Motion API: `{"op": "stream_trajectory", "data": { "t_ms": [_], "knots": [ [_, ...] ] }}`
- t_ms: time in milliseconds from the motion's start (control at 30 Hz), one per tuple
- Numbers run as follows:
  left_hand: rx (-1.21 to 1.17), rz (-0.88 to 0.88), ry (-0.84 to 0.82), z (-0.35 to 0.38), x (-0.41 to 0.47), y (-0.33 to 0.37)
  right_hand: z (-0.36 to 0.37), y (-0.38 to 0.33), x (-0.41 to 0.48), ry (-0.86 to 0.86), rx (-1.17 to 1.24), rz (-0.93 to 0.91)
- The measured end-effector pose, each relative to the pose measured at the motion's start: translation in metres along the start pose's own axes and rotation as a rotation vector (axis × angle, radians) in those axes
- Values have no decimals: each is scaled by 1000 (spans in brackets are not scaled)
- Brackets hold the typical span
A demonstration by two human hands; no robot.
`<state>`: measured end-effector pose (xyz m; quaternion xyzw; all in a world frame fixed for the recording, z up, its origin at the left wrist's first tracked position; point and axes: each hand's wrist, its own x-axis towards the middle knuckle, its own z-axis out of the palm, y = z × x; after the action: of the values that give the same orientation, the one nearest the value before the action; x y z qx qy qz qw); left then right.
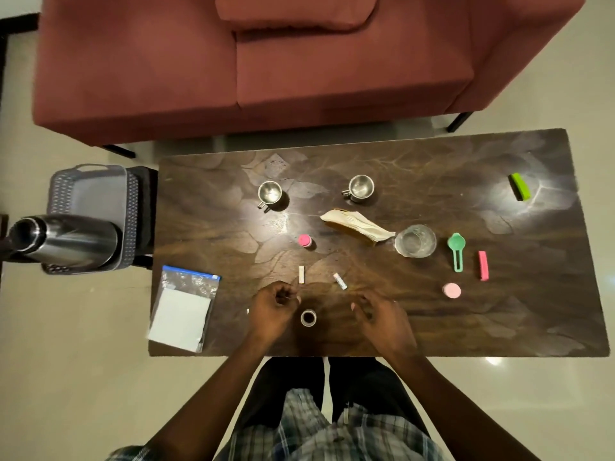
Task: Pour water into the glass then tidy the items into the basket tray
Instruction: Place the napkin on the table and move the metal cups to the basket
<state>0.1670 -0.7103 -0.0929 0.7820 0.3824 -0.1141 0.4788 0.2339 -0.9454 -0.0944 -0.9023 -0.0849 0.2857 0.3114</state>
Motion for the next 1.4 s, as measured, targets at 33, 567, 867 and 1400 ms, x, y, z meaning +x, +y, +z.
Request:
{"op": "stream_trajectory", "data": {
  "t_ms": [33, 567, 867, 1400],
  "knots": [
    [-3, -5, 3, -5, -3, -4, 4, -4, -1, -5, 14, 2],
    [-52, 29, -20, -134, 0, -66, 87, -103, -29, 20, 294, 123],
    [-61, 73, -60, -167, 21, -80, 105, -138, -19, 129, 435, 134],
    [-128, 152, 51, -93, 155, -38, 14, -86, 154, 476, 225, 28]
  ]
}}
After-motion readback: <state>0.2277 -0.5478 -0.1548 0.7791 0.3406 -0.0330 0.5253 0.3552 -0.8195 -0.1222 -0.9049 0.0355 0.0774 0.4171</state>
